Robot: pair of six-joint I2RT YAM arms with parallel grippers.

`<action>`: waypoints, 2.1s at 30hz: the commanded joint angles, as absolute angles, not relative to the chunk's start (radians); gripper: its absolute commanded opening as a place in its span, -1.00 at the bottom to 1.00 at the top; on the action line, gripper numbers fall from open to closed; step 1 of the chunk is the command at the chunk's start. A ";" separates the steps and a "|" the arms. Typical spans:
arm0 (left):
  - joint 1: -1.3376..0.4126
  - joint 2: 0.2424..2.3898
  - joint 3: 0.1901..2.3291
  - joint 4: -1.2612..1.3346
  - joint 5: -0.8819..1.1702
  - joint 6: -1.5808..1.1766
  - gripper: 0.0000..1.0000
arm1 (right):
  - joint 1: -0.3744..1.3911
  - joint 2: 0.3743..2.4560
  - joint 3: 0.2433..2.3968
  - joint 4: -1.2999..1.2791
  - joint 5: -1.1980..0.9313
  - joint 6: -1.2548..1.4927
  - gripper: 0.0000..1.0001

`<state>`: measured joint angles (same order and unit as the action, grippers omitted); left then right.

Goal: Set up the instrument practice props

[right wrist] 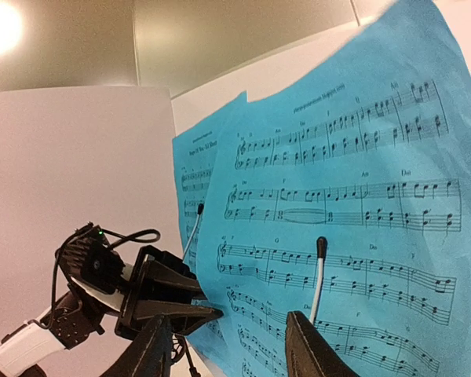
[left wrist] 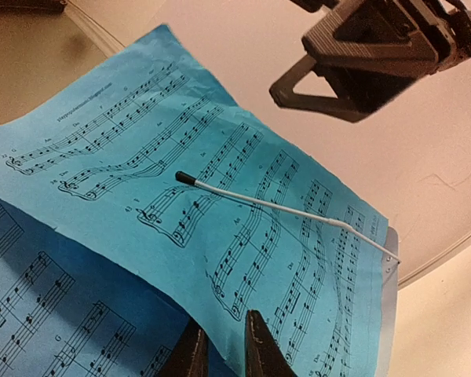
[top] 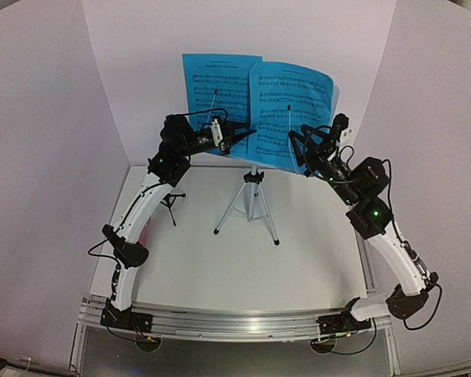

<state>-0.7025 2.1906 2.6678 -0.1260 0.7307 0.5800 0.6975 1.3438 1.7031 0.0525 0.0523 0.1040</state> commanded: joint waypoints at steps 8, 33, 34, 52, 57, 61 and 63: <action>-0.707 2.070 2.604 -0.135 0.723 0.612 -0.39 | 0.703 1.228 1.719 0.070 0.211 -0.047 0.00; -0.707 1.838 2.418 -0.445 0.661 0.678 0.43 | 0.644 1.534 2.257 -0.202 0.373 -0.396 0.22; -0.707 1.833 2.415 -0.452 0.668 0.679 0.43 | 0.640 1.540 2.264 -0.202 0.373 -0.393 0.22; -0.707 1.799 2.390 -0.500 0.672 0.711 0.45 | 0.546 1.589 2.300 -0.202 0.247 -0.282 -0.19; -0.707 1.793 2.374 -0.500 0.668 0.723 0.45 | 0.516 1.590 2.293 -0.204 0.182 -0.222 -0.37; -0.707 1.787 2.366 -0.505 0.666 0.733 0.45 | 0.505 1.595 2.302 -0.202 0.174 -0.205 -0.65; -0.707 1.786 2.363 -0.505 0.665 0.737 0.44 | 0.503 1.599 2.307 -0.202 0.175 -0.200 -0.80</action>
<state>-0.7025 1.8386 2.3693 -0.4988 0.6765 0.7112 0.5108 1.5855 2.2742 -0.2119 0.2023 -0.2397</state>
